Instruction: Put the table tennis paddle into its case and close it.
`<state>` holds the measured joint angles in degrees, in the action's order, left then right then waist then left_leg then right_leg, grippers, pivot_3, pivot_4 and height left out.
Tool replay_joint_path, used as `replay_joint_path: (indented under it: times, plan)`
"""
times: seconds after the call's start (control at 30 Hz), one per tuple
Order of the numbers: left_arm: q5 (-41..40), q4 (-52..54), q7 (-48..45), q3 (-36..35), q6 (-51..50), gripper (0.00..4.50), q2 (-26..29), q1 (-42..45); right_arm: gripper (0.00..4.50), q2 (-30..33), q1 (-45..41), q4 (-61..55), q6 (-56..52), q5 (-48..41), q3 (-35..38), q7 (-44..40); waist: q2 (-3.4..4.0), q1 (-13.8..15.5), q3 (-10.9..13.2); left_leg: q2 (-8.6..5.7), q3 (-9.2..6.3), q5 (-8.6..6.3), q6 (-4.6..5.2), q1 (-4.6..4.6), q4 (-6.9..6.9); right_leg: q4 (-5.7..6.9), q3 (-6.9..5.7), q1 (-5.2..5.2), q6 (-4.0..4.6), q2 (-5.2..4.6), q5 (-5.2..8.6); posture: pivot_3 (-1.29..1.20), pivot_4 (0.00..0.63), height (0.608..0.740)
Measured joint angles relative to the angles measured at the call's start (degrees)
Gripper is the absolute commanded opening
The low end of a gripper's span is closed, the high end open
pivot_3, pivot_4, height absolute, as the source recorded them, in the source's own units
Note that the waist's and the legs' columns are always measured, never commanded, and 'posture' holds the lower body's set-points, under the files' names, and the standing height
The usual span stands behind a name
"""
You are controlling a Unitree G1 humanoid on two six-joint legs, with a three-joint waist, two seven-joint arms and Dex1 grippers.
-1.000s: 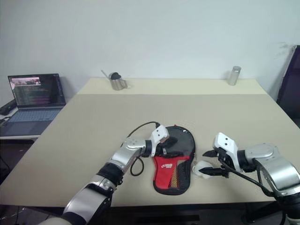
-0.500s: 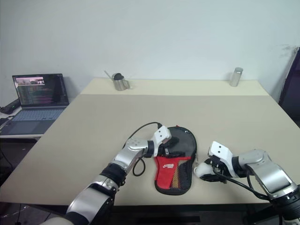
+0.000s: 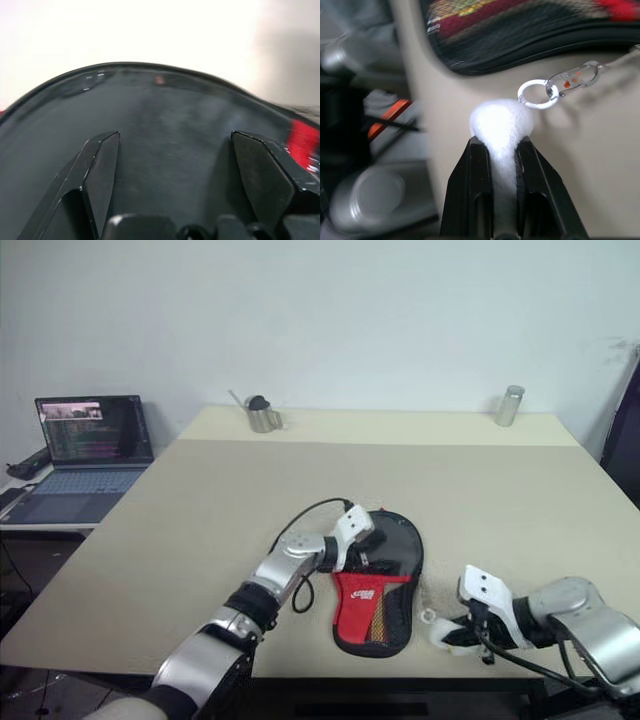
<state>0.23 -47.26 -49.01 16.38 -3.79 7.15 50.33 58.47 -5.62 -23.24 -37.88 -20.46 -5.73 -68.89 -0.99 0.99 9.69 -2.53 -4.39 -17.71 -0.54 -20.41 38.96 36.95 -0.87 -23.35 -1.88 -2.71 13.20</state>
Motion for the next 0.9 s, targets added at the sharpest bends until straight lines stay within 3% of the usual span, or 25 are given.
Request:
replay_joint_path:
  times: [0.4,0.67,0.9]
  plan:
    - [1.43,-5.46,6.15,-0.66,-0.79,3.89,-0.18,3.3,0.13,6.5,14.12,-9.35,5.29,-3.28,0.16,-6.47,-0.23,-0.09,-0.23,0.06,0.07,-0.01,0.0,0.24,-0.02,-0.01,0.08,0.19,-0.12,-0.01,0.08,0.0,0.15,0.74]
    - [2.13,-6.22,6.54,-1.03,-0.7,3.89,-0.14,3.79,0.13,6.66,10.7,-7.83,5.32,-3.39,0.12,-6.67,-0.29,-0.09,-0.27,0.08,0.09,-0.01,-0.01,0.28,-0.02,-0.02,0.11,0.19,-0.13,-0.02,0.08,0.0,0.15,0.74]
    - [2.22,-6.33,6.82,-1.15,-0.61,3.89,0.1,3.77,0.12,5.52,1.72,-2.56,5.34,-1.63,0.45,-4.38,-0.3,-0.33,-0.27,0.1,0.12,0.0,-0.01,0.34,-0.03,0.0,0.15,0.21,-0.13,-0.02,0.08,0.0,0.15,0.74]
